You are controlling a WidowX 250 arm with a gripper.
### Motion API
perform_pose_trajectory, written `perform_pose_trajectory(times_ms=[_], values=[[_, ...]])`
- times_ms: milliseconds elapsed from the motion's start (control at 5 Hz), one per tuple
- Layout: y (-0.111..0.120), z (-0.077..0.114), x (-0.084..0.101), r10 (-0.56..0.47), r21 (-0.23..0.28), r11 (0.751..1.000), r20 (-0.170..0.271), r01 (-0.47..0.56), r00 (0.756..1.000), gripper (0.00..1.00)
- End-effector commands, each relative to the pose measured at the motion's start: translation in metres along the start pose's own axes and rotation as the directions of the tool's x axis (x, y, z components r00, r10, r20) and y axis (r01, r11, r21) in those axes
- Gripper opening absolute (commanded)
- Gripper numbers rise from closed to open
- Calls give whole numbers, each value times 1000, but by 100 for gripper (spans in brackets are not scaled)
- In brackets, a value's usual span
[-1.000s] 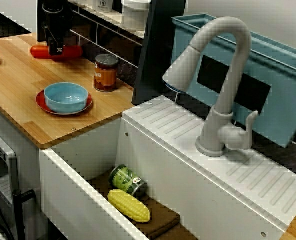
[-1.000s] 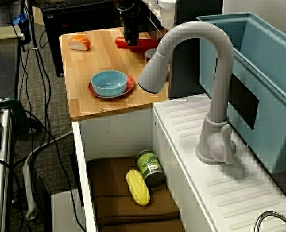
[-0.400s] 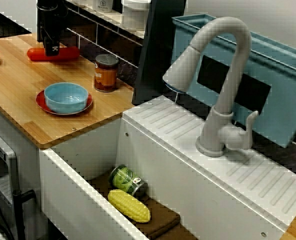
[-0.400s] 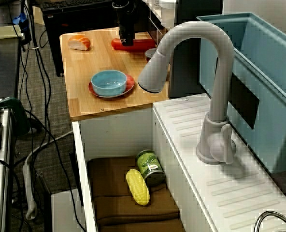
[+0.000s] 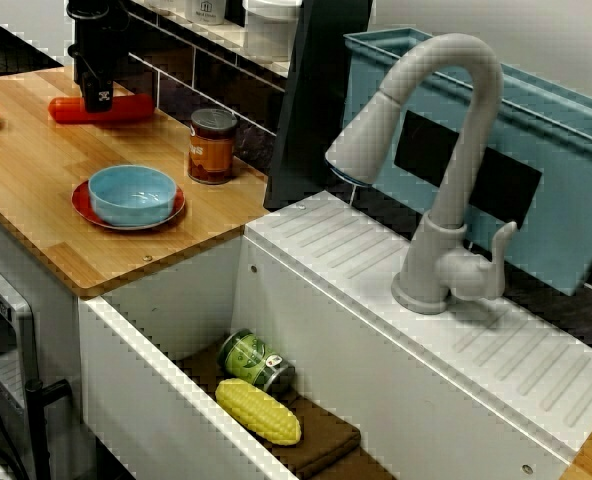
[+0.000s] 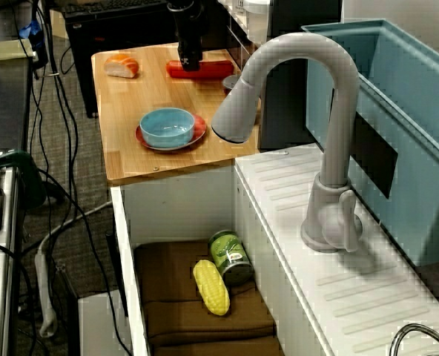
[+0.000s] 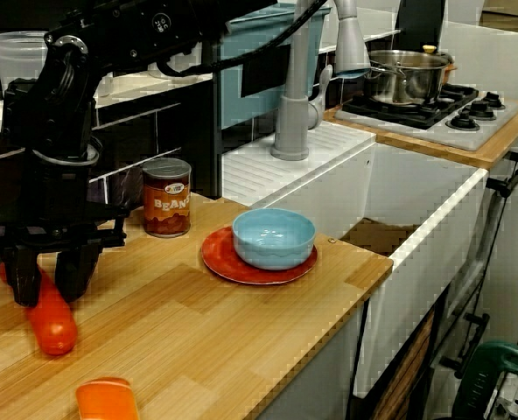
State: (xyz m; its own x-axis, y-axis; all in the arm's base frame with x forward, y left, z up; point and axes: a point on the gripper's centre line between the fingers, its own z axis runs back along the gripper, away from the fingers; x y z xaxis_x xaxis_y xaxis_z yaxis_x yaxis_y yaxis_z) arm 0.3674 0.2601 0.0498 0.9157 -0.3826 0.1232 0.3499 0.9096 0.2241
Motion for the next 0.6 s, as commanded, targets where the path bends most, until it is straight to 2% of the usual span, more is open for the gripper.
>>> perform_pose_trajectory(times_ms=[0, 400], values=[[9, 46, -6, -2, 49, 999, 36, 1, 999, 0], [-4, 49, -11, -19, 18, 1000, 36, 18, 999, 0]])
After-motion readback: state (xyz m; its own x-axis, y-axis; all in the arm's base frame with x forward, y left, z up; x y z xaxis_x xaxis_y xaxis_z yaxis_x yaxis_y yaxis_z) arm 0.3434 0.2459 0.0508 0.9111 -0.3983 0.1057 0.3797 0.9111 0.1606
